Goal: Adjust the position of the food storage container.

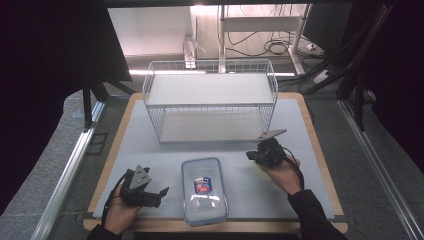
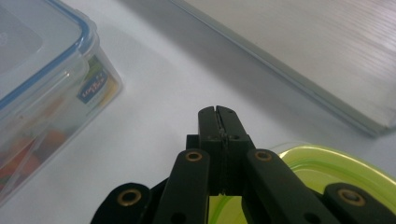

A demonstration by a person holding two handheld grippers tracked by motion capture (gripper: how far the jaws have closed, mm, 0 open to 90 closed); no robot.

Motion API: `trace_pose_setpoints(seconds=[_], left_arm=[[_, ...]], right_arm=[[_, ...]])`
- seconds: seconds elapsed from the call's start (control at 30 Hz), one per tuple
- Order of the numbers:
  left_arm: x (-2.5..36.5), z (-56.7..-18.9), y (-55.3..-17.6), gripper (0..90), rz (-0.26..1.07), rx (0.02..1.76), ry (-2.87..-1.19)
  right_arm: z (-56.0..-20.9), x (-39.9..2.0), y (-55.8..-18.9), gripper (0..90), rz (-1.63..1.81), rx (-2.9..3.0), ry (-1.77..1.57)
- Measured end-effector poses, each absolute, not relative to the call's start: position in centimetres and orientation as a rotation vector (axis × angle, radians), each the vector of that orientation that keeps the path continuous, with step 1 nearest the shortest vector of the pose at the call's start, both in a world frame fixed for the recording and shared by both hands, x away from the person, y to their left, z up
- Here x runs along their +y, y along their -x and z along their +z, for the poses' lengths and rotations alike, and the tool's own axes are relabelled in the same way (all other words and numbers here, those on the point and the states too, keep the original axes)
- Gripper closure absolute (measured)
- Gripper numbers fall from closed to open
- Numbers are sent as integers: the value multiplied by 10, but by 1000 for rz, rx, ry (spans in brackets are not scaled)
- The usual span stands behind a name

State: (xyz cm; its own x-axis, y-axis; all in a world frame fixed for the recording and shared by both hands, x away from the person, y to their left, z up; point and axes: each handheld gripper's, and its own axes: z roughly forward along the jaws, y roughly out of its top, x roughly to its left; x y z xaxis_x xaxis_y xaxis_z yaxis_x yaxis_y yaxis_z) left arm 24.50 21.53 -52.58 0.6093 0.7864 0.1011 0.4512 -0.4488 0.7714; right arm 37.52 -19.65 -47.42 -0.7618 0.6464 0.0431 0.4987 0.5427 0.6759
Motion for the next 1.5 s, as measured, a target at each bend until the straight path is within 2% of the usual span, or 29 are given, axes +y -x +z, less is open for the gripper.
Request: trace_pose_setpoints(seconds=[0.7, 0.9, 1.0, 1.07, 1.2, 1.4, 1.5], left_arm=[[213, -525, -245, 61, 541, 962, -2090], [212, -525, -244, 55, 513, 962, -2104], [211, -521, -240, 51, 428, 929, -2109], [208, -518, -236, 97, 413, 906, -2115], [201, -516, -225, 360, 329, 818, -2148], [187, -517, -216, 695, 192, 723, -2194], [177, -519, -213, 806, 120, 682, -2217]], right_arm=[[-470, -265, -350, 900, 1025, 2456, -1126], [-470, -266, -345, 888, 1024, 2438, -1124], [-468, -261, -339, 876, 1038, 2437, -1090], [-467, -257, -334, 877, 1052, 2443, -1063], [-465, -251, -324, 895, 1097, 2454, -1023], [-468, -242, -309, 900, 1139, 2480, -966], [-468, -238, -300, 900, 1142, 2490, -937]])
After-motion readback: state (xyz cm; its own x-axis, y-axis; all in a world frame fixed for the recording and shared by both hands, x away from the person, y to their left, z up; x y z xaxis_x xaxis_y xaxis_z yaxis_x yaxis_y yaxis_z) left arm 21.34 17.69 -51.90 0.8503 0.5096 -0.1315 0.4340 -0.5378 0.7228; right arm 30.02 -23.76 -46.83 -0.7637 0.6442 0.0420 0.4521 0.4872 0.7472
